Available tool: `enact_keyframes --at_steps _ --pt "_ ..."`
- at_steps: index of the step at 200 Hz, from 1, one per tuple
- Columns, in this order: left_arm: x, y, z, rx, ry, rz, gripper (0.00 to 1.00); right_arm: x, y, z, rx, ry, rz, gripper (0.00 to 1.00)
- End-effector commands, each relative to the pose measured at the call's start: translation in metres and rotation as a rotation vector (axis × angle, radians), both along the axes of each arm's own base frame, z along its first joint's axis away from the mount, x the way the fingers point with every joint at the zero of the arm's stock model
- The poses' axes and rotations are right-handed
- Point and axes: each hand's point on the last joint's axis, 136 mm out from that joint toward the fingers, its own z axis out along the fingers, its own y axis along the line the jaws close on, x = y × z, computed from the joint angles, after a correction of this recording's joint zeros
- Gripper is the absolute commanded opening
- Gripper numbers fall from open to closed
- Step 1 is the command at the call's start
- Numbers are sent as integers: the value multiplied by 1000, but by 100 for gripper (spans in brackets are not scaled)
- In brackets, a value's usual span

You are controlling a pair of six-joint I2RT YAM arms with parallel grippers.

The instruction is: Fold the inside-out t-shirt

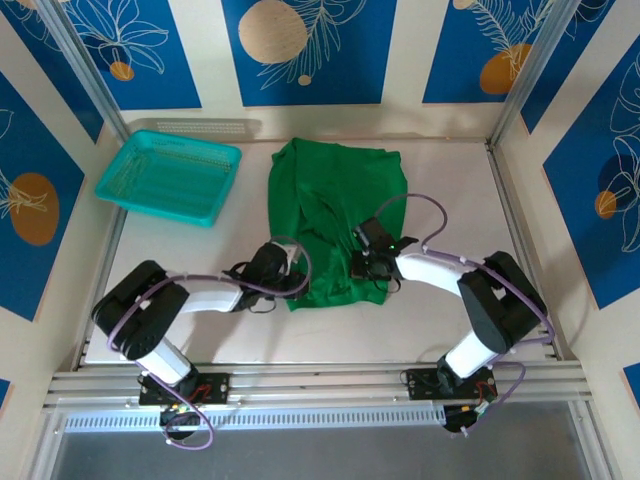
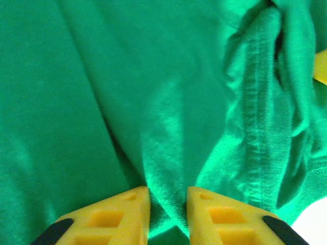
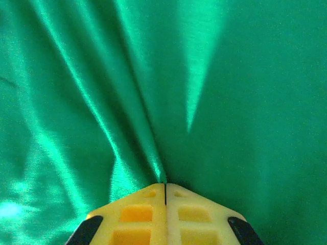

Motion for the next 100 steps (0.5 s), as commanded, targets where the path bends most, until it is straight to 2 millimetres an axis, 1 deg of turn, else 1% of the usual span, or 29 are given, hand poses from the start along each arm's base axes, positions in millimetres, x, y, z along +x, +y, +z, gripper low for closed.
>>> enact_keyframes --at_steps 1,12,39,46,52,62,66,73,82,87,93,100 --pt "-48 30 -26 102 72 -7 22 -30 -41 3 -100 32 -89 0" --pt "-68 37 -26 123 73 -32 20 -39 -51 6 -96 32 -96 0" --pt "-118 37 -24 112 106 -123 18 -55 -68 13 -26 73 -109 1" --pt "-129 38 -24 118 122 -140 19 -57 -74 16 -21 77 -123 3" --pt "-137 36 -21 117 130 -162 23 -58 -78 22 -17 72 -132 5" --pt "-150 29 -14 105 127 -214 28 -59 -79 32 -1 47 -118 8" --pt "-154 25 -10 98 122 -232 29 -59 -77 36 9 33 -107 10" --pt "-160 22 -4 93 112 -255 32 -59 -71 43 32 13 -78 18" --pt "-161 21 4 87 104 -256 34 -61 -61 52 70 -2 -33 29" --pt "-160 20 10 78 99 -253 35 -63 -57 56 81 -3 -16 34" --pt "-158 19 17 71 86 -247 37 -65 -53 61 85 -5 0 37" --pt "-154 18 28 67 61 -239 40 -68 -49 65 76 -5 20 38"
